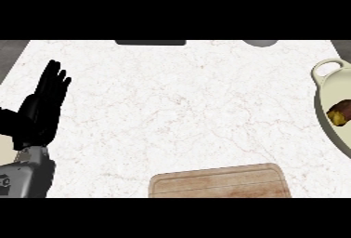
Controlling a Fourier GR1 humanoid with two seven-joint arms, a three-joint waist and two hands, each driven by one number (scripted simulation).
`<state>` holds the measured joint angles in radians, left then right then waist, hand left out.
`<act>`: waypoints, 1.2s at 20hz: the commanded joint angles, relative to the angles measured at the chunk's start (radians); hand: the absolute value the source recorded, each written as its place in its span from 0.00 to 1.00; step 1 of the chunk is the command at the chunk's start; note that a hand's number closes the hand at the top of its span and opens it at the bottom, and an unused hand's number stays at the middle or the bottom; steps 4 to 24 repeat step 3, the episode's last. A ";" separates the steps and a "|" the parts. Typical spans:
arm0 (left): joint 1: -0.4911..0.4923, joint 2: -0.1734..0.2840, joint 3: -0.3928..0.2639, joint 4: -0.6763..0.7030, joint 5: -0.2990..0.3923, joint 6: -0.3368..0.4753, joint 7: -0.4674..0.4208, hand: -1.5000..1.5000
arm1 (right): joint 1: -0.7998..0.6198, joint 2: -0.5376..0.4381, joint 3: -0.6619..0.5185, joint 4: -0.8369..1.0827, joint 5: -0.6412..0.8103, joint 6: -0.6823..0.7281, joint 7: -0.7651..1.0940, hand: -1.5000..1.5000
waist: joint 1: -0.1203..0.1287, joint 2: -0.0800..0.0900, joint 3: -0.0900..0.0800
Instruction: Pick the sweet potato from the cutting board and place it in the pot
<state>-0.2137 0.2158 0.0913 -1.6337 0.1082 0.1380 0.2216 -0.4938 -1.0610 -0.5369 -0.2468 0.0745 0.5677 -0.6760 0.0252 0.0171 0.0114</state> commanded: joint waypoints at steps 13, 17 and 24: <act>0.008 -0.001 0.005 0.002 0.004 -0.001 0.000 0.50 | 0.030 -0.036 -0.007 0.007 -0.017 0.174 -0.102 0.00 | 0.003 0.001 0.002; 0.008 -0.001 0.005 0.002 0.004 -0.001 0.000 0.50 | 0.030 -0.036 -0.007 0.007 -0.017 0.174 -0.102 0.00 | 0.003 0.001 0.002; 0.008 -0.001 0.005 0.002 0.004 -0.001 0.000 0.50 | 0.030 -0.036 -0.007 0.007 -0.017 0.174 -0.102 0.00 | 0.003 0.001 0.002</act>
